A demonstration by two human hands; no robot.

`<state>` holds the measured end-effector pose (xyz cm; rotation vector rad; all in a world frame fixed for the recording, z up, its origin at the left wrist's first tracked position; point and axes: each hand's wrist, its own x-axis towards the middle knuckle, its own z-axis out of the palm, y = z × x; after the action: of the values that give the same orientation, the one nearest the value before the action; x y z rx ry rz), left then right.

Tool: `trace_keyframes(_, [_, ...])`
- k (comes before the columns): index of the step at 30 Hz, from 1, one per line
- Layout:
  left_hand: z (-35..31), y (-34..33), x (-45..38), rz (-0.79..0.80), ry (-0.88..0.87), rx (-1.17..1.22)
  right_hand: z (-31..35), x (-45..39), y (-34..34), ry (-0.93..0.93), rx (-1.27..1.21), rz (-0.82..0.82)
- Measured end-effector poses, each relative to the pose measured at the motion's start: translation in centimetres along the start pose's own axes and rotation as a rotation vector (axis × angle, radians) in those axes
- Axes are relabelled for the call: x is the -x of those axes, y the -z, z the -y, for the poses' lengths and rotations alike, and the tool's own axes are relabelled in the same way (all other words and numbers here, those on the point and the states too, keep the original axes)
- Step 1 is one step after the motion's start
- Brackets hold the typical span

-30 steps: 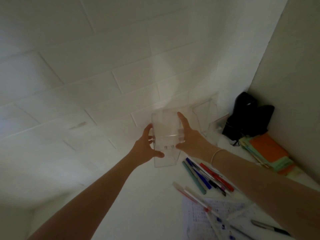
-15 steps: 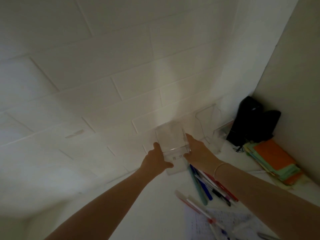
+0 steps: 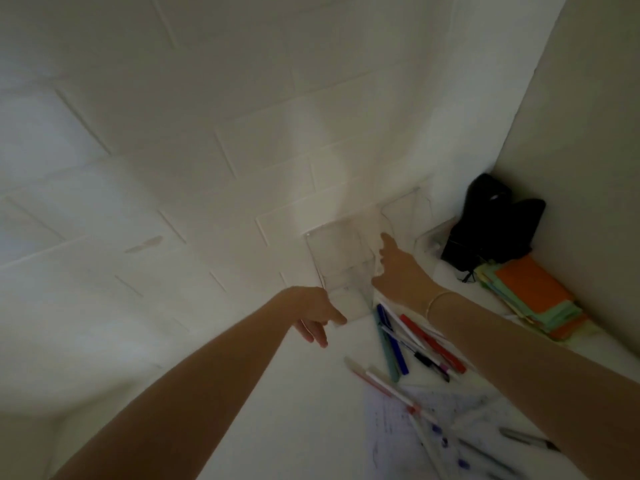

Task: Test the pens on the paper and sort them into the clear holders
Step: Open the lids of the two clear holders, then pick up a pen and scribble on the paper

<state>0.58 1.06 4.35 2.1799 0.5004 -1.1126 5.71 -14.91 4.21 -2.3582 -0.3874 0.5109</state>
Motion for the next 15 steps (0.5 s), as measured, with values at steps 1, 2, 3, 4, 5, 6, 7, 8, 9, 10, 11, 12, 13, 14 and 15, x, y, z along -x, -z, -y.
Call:
trace_keyframes(1, [-0.3, -0.2, 0.4, 0.018, -0.036, -0.012, -0.1, 0.6, 0.4, 0.017, -0.029, -0.044])
trace_keyframes(2, [-0.5, -0.6, 0.6, 0.010, -0.093, -0.016, -0.3, 1.3, 0.7, 0.047, -0.044, -0.094])
trace_keyframes(3, [-0.7, -1.3, 0.7, -0.019, -0.168, -0.025, -0.7, 2.2, 1.0, 0.082, -0.032, -0.141])
trace_keyframes(4, [-0.7, -2.1, 0.6, -0.062, -0.249, -0.035, -1.1, 3.1, 1.2, 0.124, -0.002, -0.185])
trace_keyframes(5, [-0.6, -3.0, 0.5, -0.113, -0.334, -0.048, -1.7, 4.1, 1.3, 0.164, 0.041, -0.230])
trace_keyframes(6, [-0.6, -4.1, 0.4, -0.171, -0.424, -0.053, -2.4, 5.1, 1.3, 0.202, 0.089, -0.265])
trace_keyframes(7, [-0.4, -5.3, 0.2, -0.230, -0.510, -0.054, -3.2, 6.1, 1.2, 0.224, 0.149, -0.269])
trace_keyframes(8, [-0.1, -6.6, 0.0, -0.289, -0.590, -0.055, -4.2, 7.2, 1.0, 0.237, 0.208, -0.247])
trace_keyframes(9, [0.2, -8.0, -0.1, -0.338, -0.664, -0.056, -5.3, 8.3, 0.5, 0.246, 0.267, -0.216])
trace_keyframes(10, [0.6, -9.7, -0.3, -0.373, -0.733, -0.053, -6.5, 9.5, -0.1, 0.247, 0.327, -0.195])
trace_keyframes(11, [1.0, -11.4, -0.3, -0.392, -0.791, -0.043, -7.5, 10.7, -0.8, 0.238, 0.393, -0.185])
trace_keyframes(12, [1.4, -13.1, -0.3, -0.397, -0.832, -0.036, -8.5, 12.0, -1.6, 0.218, 0.454, -0.179])
trace_keyframes(13, [1.9, -14.8, -0.4, -0.403, -0.862, -0.048, -9.2, 13.3, -2.5, 0.192, 0.504, -0.175])
trace_keyframes(14, [2.5, -16.4, -0.5, -0.419, -0.889, -0.079, -9.9, 14.5, -3.5, 0.164, 0.539, -0.165])
trace_keyframes(15, [3.1, -17.9, -0.6, -0.446, -0.912, -0.122, -10.4, 15.8, -4.7, 0.138, 0.564, -0.153])
